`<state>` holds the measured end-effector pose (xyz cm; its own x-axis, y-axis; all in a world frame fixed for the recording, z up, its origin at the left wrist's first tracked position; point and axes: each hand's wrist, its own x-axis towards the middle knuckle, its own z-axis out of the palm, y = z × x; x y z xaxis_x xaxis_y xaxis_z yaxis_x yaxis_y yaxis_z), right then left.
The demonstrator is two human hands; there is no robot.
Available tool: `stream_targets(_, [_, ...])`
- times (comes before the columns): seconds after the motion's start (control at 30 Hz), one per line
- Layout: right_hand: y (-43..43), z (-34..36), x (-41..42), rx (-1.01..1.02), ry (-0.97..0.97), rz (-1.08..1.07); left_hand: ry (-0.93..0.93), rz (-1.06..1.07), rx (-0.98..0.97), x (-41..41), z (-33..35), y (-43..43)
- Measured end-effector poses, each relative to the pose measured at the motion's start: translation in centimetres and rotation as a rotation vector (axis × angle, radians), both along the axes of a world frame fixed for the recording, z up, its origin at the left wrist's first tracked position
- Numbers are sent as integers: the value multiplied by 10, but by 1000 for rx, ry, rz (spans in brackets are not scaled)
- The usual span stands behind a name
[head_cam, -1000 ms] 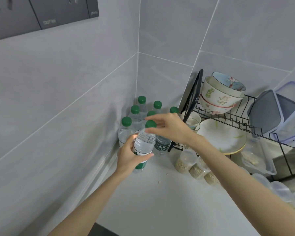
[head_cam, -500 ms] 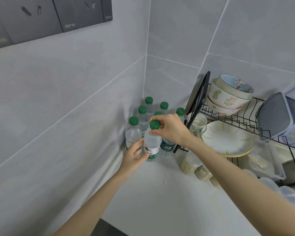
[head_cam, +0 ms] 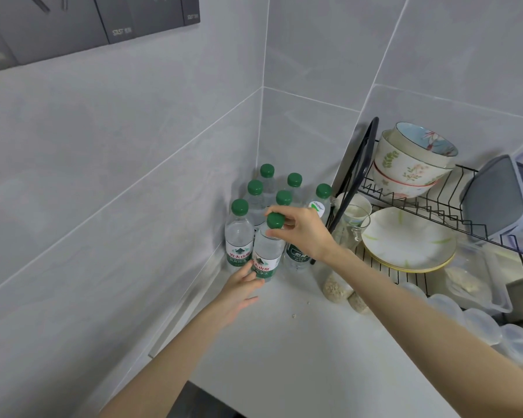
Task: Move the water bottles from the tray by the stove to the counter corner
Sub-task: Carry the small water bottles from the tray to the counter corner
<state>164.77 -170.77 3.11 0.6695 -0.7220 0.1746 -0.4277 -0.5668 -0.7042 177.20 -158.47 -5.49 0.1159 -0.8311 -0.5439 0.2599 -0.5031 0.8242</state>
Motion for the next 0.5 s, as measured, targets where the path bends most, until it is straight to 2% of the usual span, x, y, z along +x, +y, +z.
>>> stream_targets(0.2, [3, 1, 2, 6, 105, 38, 3, 42, 17, -4, 3, 2])
stream_targets(0.5, [18, 30, -54, 95, 33, -75, -62, 121, -60, -28, 40, 18])
